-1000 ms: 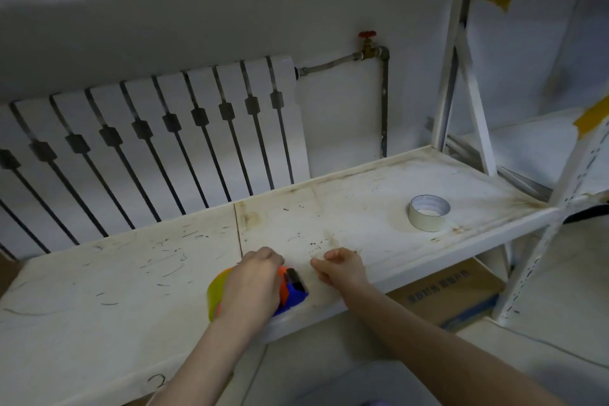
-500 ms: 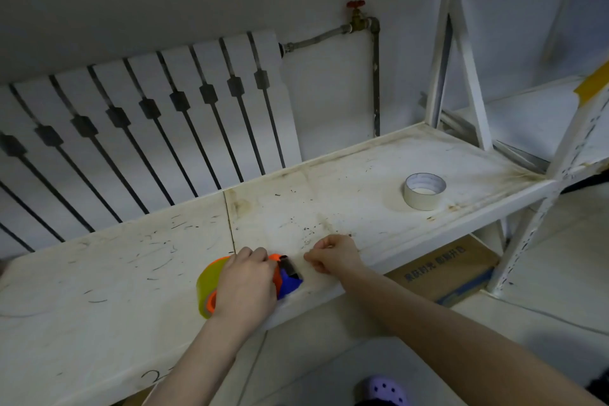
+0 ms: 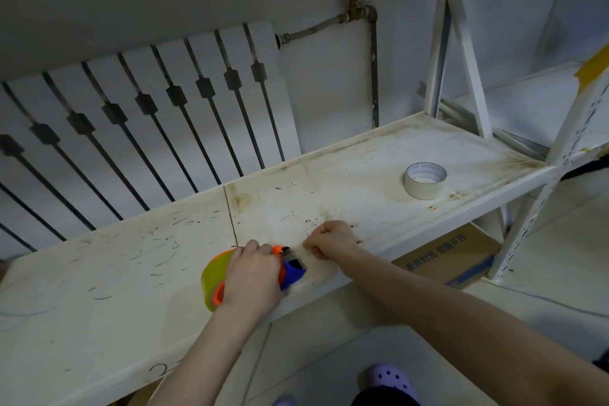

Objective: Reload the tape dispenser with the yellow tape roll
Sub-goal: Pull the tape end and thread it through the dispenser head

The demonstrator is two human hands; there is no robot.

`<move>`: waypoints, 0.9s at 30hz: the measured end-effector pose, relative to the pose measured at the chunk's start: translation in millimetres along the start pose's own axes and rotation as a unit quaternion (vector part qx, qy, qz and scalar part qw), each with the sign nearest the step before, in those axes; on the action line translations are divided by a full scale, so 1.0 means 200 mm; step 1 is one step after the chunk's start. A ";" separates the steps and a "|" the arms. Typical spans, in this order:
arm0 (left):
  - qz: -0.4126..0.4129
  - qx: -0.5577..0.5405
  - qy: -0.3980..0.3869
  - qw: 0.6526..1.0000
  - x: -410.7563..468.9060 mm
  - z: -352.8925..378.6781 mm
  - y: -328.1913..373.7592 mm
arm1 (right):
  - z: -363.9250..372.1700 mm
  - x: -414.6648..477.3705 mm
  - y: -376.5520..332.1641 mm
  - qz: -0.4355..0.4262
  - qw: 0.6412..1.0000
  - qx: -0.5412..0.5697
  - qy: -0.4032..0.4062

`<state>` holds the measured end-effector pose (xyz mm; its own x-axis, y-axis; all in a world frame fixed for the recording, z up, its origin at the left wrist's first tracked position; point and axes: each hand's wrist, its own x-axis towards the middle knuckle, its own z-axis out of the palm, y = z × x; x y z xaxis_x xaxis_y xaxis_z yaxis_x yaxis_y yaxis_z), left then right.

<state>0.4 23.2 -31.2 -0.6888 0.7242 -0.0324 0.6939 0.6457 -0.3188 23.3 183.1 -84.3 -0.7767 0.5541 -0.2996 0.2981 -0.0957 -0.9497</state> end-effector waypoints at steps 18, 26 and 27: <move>0.044 0.259 -0.113 0.958 0.07 0.04 0.11 | 0.18 0.09 -0.01 -0.116 0.974 -0.194 0.013; 0.056 0.332 -0.127 0.933 0.09 0.10 0.16 | 0.21 0.12 -0.04 -0.220 0.933 -0.283 0.019; 0.056 0.339 -0.134 0.929 0.09 0.11 0.16 | 0.22 0.13 -0.04 -0.217 0.932 -0.291 0.013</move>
<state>6.1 51.8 -63.8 -0.7106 0.6328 -0.3076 0.5355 0.2028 -0.8198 -23.4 162.5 -88.4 -0.8826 0.4572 0.1098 0.2166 0.6025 -0.7682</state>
